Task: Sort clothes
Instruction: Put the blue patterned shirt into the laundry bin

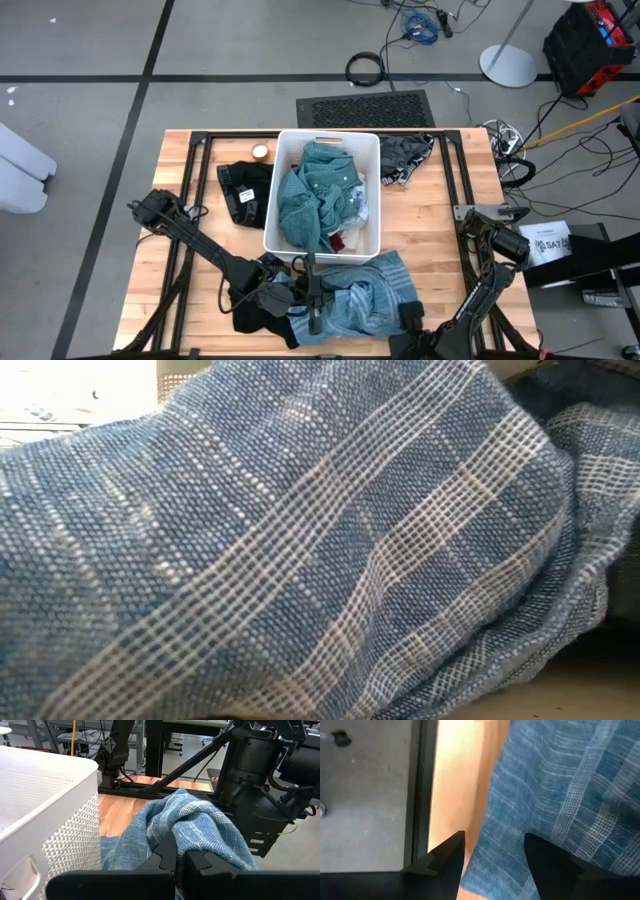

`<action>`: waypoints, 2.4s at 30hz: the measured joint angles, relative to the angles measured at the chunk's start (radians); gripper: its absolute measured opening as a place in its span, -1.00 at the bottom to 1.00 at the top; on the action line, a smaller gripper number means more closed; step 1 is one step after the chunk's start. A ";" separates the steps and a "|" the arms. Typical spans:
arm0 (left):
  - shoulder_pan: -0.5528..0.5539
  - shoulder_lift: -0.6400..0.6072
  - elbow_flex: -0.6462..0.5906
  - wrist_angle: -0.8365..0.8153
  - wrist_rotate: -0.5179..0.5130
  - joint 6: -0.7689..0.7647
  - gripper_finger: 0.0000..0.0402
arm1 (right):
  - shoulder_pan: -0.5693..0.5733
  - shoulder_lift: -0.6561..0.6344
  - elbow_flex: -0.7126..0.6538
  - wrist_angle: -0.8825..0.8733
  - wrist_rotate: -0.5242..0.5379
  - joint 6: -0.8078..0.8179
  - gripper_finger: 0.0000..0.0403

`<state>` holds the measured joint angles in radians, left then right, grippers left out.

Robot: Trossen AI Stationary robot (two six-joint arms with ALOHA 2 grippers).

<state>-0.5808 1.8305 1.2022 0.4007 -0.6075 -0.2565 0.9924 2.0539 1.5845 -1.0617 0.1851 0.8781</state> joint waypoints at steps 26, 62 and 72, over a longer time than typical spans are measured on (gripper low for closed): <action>0.005 0.001 0.000 -0.026 0.001 -0.024 -0.95 | 0.005 0.117 0.127 -0.054 0.050 0.046 -0.08; 0.005 -0.018 0.000 -0.037 0.006 -0.028 -0.95 | 0.060 -0.126 0.357 -0.514 0.458 0.188 -1.00; -0.008 -0.109 0.040 0.110 0.067 0.135 -0.95 | 0.247 -0.352 0.381 -0.486 0.986 0.180 -1.00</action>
<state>-0.5886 1.7218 1.2418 0.5110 -0.5405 -0.1219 1.2398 1.7021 1.9656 -1.5477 1.1711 1.0581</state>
